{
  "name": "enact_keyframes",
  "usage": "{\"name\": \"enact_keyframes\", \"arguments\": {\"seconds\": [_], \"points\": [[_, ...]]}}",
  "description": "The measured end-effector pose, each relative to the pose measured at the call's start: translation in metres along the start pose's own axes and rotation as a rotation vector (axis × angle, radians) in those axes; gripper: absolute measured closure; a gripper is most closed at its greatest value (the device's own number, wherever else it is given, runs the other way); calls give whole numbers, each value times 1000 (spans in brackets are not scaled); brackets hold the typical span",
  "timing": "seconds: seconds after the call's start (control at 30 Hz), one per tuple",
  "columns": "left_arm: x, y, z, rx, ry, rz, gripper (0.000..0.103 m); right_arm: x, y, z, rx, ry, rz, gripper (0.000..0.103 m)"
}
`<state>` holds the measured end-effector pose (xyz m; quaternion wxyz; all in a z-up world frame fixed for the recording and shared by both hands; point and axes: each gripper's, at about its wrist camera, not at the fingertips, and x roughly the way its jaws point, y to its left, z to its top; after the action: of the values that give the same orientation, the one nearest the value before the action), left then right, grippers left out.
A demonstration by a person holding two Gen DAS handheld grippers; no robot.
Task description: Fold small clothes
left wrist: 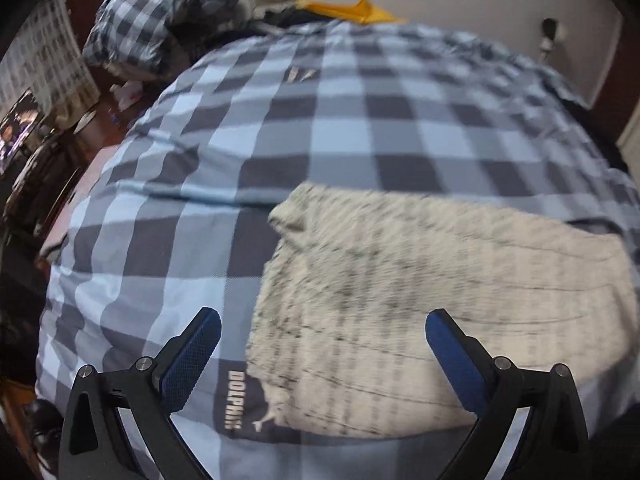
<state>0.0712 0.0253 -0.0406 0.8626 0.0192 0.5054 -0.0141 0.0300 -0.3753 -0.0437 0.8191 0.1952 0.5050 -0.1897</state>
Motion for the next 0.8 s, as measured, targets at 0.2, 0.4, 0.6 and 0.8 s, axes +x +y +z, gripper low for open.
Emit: {"name": "enact_keyframes", "arguments": {"seconds": [0.2,0.4,0.6,0.8], "points": [[-19,-4,2,64,-76,-23,0,-17,0,-5,16,5,92,2],[-50,-5,-7,82,-159,-73,0,-15,-17,-20,138,136,355,1],[-59,-11,-16,133,-156,-103,0,-15,-31,-28,210,237,390,1],[-41,-19,-16,168,-97,-74,0,2,-57,-25,376,313,195,1]]}}
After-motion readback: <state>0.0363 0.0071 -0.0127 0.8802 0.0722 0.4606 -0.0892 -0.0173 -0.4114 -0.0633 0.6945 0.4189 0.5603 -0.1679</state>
